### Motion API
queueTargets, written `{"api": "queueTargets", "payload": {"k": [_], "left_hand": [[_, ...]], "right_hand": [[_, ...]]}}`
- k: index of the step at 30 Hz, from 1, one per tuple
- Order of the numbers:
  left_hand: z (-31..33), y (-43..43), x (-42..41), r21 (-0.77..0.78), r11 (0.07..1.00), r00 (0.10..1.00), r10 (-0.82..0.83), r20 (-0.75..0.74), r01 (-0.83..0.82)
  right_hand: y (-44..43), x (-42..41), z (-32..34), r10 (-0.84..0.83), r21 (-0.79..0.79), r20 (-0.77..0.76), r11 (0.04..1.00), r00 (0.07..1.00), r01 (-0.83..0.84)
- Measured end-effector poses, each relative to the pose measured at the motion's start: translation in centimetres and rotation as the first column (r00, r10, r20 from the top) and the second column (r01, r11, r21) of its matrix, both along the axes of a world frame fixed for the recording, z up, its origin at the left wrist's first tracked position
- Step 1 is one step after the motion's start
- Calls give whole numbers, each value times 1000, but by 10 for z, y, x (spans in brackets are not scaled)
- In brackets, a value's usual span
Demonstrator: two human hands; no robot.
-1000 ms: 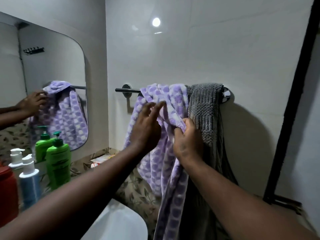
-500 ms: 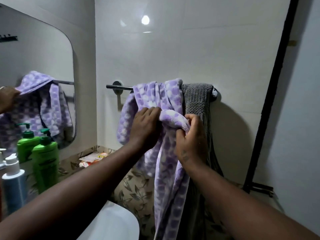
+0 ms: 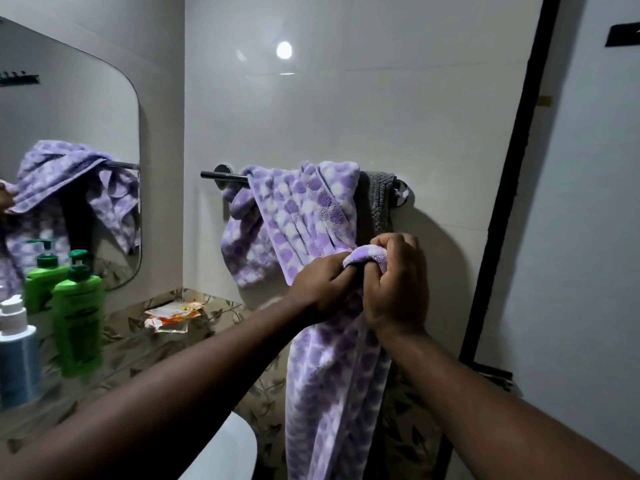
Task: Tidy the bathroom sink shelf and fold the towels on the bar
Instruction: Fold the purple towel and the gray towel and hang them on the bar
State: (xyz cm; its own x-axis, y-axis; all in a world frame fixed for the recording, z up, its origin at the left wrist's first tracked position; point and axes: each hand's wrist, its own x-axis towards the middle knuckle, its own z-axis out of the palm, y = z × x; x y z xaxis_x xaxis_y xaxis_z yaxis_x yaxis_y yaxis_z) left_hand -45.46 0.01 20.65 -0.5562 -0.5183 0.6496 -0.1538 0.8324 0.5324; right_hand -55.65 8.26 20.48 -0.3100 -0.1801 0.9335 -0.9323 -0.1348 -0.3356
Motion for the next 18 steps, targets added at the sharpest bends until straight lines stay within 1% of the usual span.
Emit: {"api": "queueTargets", "payload": {"k": [1, 3, 5, 7, 9, 10, 11, 12, 14, 16, 17, 18], "left_hand": [[-2, 7, -6, 99, 993, 998, -64, -27, 67], [-7, 19, -16, 263, 949, 983, -155, -94, 175], [-11, 29, -25, 368, 891, 964, -236, -121, 265], [-12, 44, -34, 469, 809, 934, -328, -140, 355], [-15, 63, -43, 561, 674, 868, -455, -197, 480], [-16, 72, -48, 619, 604, 848, -486, -213, 502], [-18, 79, -53, 672, 566, 850, -492, -189, 477], [-20, 85, -58, 715, 543, 854, -497, -150, 442], [-24, 94, -66, 743, 551, 865, -496, -75, 380], [-27, 99, -70, 729, 575, 867, -496, -51, 372], [-30, 102, -72, 731, 563, 852, -522, -46, 385], [-33, 104, -74, 740, 533, 827, -559, -58, 412]], "right_hand": [[6, -5, 1, -38, -11, -25, 999, 999, 37], [20, -16, 4, -87, -5, -84, 996, 993, 87], [32, -26, 6, -94, 37, -141, 994, 986, 100], [44, -37, 7, -74, 84, -129, 993, 989, 86], [54, -48, 6, -76, 144, -44, 986, 996, 82], [57, -53, 4, -86, 176, 6, 981, 996, 84], [62, -58, 1, -92, 200, 60, 977, 994, 78], [66, -63, -2, -87, 215, 122, 975, 989, 60], [76, -73, -5, -75, 226, 246, 974, 966, 17], [84, -83, -8, -70, 222, 331, 975, 941, -6], [88, -88, -8, -72, 218, 366, 976, 928, -10], [92, -93, -8, -82, 213, 401, 977, 912, -6]]}}
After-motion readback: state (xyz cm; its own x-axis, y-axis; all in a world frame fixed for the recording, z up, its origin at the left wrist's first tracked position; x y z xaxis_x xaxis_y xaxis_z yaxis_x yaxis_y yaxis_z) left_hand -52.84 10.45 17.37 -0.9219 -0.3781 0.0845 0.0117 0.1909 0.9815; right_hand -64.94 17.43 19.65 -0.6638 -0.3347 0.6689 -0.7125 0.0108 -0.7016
